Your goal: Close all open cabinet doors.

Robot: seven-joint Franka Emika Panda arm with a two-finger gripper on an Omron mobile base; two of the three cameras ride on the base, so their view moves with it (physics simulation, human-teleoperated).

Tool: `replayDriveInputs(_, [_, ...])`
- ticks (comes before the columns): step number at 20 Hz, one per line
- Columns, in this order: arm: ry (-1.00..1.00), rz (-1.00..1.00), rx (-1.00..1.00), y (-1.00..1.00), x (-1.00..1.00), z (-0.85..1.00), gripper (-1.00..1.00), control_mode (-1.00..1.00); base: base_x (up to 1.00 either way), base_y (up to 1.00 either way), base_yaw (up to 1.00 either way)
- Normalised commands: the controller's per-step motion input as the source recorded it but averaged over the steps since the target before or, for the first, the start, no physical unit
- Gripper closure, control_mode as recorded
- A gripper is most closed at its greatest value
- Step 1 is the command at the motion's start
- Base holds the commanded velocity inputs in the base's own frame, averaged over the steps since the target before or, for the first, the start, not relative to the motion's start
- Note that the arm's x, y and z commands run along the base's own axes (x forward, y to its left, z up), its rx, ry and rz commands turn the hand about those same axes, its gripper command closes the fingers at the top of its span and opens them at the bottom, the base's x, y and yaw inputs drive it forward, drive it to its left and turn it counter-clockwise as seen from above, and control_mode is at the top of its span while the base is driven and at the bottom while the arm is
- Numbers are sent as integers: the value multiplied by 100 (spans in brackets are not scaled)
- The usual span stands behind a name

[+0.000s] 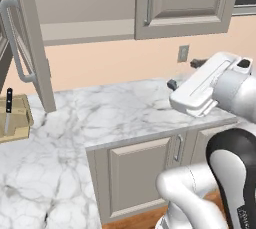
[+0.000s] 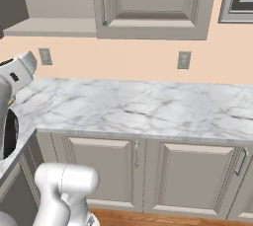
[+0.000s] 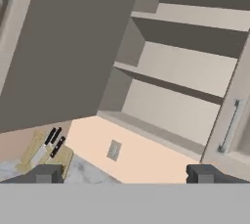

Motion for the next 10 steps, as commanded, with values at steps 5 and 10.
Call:
replayDriveInputs(5, [-15, -12, -2, 82, -54, -4, -100, -100, 0, 0, 0])
replayDriveInputs(10, [2, -11, 0, 66, -24, -60, -100, -100, 0, 0, 0])
